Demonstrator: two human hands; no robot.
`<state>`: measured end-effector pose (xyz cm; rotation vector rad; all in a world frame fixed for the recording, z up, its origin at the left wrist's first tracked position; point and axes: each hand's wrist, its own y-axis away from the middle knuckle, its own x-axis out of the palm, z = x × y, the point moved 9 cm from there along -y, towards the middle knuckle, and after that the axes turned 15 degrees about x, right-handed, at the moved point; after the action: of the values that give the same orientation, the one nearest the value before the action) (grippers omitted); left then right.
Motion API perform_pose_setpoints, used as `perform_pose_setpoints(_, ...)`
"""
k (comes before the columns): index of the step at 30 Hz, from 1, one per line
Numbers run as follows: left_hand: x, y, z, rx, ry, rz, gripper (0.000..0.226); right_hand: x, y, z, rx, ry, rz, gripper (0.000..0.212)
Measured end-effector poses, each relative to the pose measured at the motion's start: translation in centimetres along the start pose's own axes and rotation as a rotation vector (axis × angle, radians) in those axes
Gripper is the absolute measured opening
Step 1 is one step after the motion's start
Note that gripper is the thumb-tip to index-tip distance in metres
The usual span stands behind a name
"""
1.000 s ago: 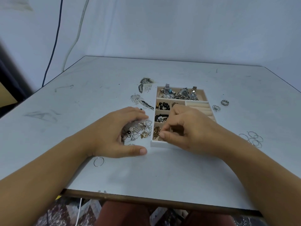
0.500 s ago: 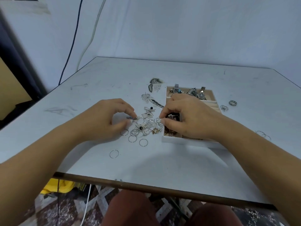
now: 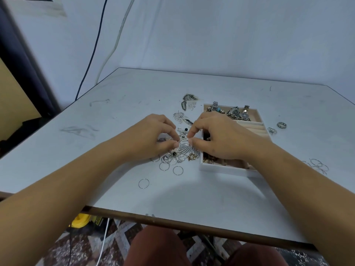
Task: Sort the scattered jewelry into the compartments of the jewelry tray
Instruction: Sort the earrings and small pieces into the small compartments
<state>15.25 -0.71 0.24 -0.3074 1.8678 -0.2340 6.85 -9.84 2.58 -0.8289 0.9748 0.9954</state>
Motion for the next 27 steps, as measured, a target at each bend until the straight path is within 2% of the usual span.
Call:
perform_pose_setpoints(4,0.0,-0.2,0.1,-0.008,0.048,-0.018,0.006,0.1,0.1,-0.5,0.006,-0.034,-0.025,0.014)
perform_pose_setpoints(6,0.3,-0.3,0.0,0.013,0.041,-0.022,0.006,0.2,0.2,-0.7,0.006,-0.056,-0.027,0.014)
perform_pose_setpoints(9,0.5,-0.1,0.0,0.018,0.061,-0.047,0.018,0.3,0.4,-0.9,0.003,-0.074,-0.029,0.012)
perform_pose_setpoints(12,0.6,0.1,-0.3,0.035,0.062,-0.025,0.04,0.4,0.7,-1.0,0.001,-0.089,-0.03,0.012)
perform_pose_setpoints(13,0.4,0.1,-0.4,0.034,0.07,-0.027,0.039,0.4,0.7,-1.1,0.001,-0.088,-0.027,0.013)
perform_pose_setpoints(17,0.4,-0.3,-0.3,0.006,0.089,-0.031,0.012,0.4,0.9,-1.3,0.006,-0.085,-0.021,0.019)
perform_pose_setpoints(19,0.7,-0.3,-0.3,-0.002,0.084,-0.025,0.012,0.2,1.2,-1.3,0.004,-0.081,-0.028,0.03)
perform_pose_setpoints(23,0.0,0.2,0.1,-0.058,-0.021,-0.078,0.044,0.3,1.7,-1.4,0.016,0.044,-0.032,0.062)
perform_pose_setpoints(27,-0.6,0.7,0.6,-0.086,-0.056,-0.05,0.034,1.4,2.0,-2.3,0.085,0.057,0.104,0.073)
